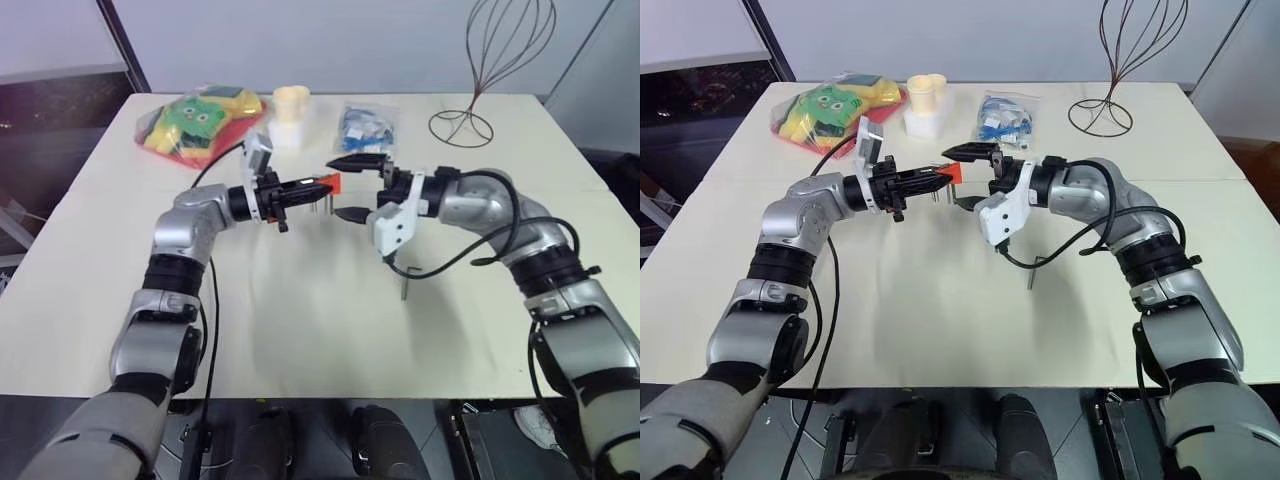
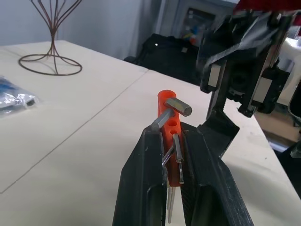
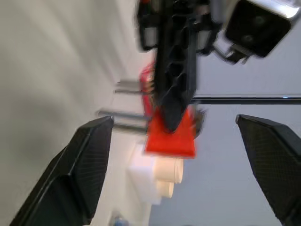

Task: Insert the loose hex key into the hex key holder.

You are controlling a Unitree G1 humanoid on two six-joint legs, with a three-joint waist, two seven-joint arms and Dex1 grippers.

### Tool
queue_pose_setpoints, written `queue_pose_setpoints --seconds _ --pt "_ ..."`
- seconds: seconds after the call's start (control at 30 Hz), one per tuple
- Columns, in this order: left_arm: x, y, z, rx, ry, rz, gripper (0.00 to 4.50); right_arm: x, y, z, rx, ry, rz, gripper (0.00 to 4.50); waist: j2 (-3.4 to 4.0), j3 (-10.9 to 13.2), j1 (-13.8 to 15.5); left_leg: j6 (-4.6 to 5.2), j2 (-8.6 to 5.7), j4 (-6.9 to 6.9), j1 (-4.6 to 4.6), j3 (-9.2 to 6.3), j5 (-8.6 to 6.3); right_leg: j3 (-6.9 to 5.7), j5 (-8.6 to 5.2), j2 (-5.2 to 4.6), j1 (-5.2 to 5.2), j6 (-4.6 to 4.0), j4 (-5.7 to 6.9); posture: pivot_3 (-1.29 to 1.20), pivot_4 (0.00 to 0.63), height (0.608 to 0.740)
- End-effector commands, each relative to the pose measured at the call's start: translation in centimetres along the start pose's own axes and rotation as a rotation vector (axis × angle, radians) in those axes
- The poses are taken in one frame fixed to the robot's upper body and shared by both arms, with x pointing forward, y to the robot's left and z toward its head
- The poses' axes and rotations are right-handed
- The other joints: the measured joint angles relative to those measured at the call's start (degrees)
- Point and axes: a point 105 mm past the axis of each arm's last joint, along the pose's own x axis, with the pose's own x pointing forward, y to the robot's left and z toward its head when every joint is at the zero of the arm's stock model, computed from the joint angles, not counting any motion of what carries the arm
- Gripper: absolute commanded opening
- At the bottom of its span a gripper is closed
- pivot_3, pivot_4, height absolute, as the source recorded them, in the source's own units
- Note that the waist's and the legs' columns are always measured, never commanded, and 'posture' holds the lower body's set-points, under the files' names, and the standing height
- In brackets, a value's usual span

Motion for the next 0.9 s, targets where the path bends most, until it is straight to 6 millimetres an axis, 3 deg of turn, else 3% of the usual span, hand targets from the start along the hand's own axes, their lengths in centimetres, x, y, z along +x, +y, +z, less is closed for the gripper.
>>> queue_pose_setpoints --seconds 0.03,0.1,0.13,0.2,0.3,0.47,0.67,0.9 --pt "-1.0 -0.5 1.4 0.147 0.029 -0.004 0.0 -3.6 0.0 -4.1 0.334 0.233 -0.044 4.45 0.0 0.0 -0.03 0.03 0.0 0.02 0.0 0.01 -0.02 0.01 0.0 -0.01 0.01 0.0 0.0 0.0 0.15 0.74" --pt "-1.6 -1.0 1.4 0.211 0.065 -0.01 0.0 -6.0 1.7 -6.0 0.686 0.39 -0.038 4.45 0.0 0.0 0.01 0.25 0.01 0.03 0.0 -0.01 -0.15 0.0 0.0 -0.01 0.01 0.0 0.0 0.0 0.15 0.74" --pt "-2.0 -1.3 1.5 0.234 0.075 -0.016 0.0 -7.3 2.3 -6.3 0.952 0.446 -0.073 4.45 0.0 0.0 0.03 0.27 0.02 0.04 0.0 0.0 -0.15 0.01 0.0 -0.02 0.01 0.0 0.01 0.0 0.15 0.74" --pt "-2.7 -2.2 1.6 0.269 0.095 -0.032 0.0 -8.8 4.1 -4.7 1.338 0.495 -0.019 4.45 0.02 0.0 0.01 0.29 0.05 0.03 -0.02 -0.02 -0.17 0.05 0.0 -0.08 0.0 -0.01 0.01 0.0 0.15 0.74" --pt "-3.1 -3.4 1.3 0.282 0.11 -0.046 0.0 -9.9 5.5 -1.6 1.595 0.53 0.078 4.45 0.05 -0.02 -0.1 0.49 0.08 0.02 0.0 -0.06 -0.3 0.09 -0.01 -0.19 -0.02 -0.02 -0.01 0.0 0.15 0.74" --pt "-3.2 -4.7 1.0 0.242 0.088 -0.036 0.0 -9.9 6.7 0.4 1.843 0.595 0.069 4.45 0.06 -0.03 0.1 0.51 0.08 0.03 0.01 -0.07 -0.31 0.11 -0.01 -0.23 -0.01 -0.03 -0.04 0.0 0.15 0.74" --pt "-2.7 -5.0 0.5 0.201 0.053 -0.002 0.0 -8.2 8.8 1.7 1.96 0.55 0.098 4.45 0.05 -0.03 1.1 0.52 -0.02 0.05 -0.01 -0.04 -0.31 0.1 0.0 -0.3 -0.01 -0.01 -0.05 0.0 0.15 0.74" --pt "-2.4 -5.4 0.2 0.191 0.036 0.007 0.0 -7.0 11.0 1.2 2.043 0.635 0.054 4.45 0.05 -0.03 1.25 0.52 -0.04 0.07 -0.01 0.0 -0.31 0.1 0.0 -0.19 -0.01 -0.01 -0.04 0.0 0.15 0.74"
